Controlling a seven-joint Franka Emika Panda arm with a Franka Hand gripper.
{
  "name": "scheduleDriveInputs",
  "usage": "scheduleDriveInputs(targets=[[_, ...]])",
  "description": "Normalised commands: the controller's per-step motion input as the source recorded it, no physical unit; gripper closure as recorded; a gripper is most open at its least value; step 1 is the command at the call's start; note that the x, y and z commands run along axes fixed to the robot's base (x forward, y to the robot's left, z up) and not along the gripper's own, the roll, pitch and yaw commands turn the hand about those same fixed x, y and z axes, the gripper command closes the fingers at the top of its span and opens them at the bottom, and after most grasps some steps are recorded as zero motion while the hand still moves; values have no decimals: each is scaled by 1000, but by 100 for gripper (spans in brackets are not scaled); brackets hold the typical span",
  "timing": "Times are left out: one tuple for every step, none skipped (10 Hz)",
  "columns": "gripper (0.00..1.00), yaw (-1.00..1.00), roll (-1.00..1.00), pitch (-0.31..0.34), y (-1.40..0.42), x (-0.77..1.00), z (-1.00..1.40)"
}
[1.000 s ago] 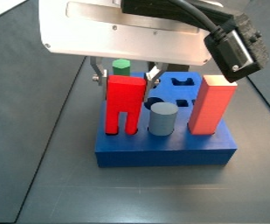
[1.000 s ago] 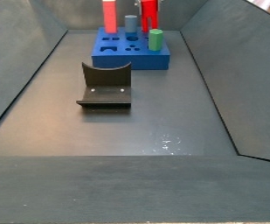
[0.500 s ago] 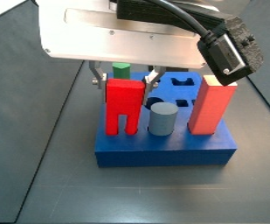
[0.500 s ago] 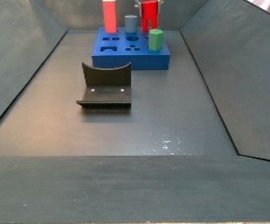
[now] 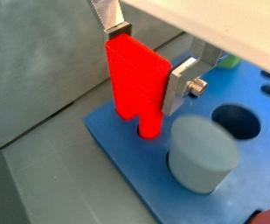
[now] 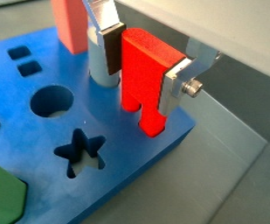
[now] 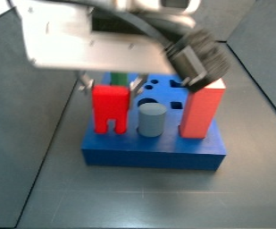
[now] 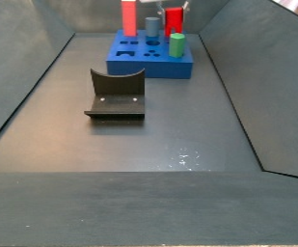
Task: Pick up the square-circle object. Move up. Place the square-circle object on the fixture. Regrasp the square-circle object. Move to above the board. Insert the square-circle object.
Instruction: Insert the square-circle object.
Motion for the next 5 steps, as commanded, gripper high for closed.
scheduleDriveInputs(targets=[[100,-20,124,-176,-271,-411,-880],[100,0,47,-236,0,-286,-823],[100,0,-31,-264,203,-154,-720],[100,0,0,-237,131,-109,-774],[100,-11,6,-233,0,-123,-649]])
